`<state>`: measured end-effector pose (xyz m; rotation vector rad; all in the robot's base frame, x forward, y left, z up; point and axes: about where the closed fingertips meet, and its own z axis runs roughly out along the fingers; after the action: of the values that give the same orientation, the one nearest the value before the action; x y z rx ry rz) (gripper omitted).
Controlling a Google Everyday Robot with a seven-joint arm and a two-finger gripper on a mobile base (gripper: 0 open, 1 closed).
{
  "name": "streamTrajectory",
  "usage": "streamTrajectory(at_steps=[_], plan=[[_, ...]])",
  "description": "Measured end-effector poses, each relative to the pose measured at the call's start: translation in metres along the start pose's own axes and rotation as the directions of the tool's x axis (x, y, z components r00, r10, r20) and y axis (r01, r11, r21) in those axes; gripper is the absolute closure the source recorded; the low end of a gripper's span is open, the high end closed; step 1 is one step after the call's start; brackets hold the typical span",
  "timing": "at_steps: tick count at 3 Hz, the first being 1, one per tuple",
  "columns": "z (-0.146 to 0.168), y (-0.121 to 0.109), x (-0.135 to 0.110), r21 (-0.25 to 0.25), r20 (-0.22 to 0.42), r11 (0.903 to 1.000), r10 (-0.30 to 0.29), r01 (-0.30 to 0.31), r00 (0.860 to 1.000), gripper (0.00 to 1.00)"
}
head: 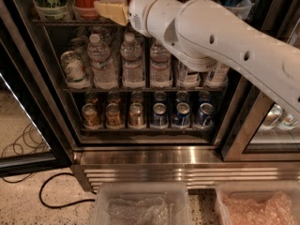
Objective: Pick coke can from top shelf of fridge
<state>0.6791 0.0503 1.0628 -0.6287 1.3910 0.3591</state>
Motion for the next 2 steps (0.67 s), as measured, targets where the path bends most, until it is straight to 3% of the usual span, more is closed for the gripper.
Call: streamTrajectory(at_steps=[2], plan=[[0.0037,-0.0124,0.0004,0.034,0.007,0.9992,0.022,-0.022,1.0,0.22]])
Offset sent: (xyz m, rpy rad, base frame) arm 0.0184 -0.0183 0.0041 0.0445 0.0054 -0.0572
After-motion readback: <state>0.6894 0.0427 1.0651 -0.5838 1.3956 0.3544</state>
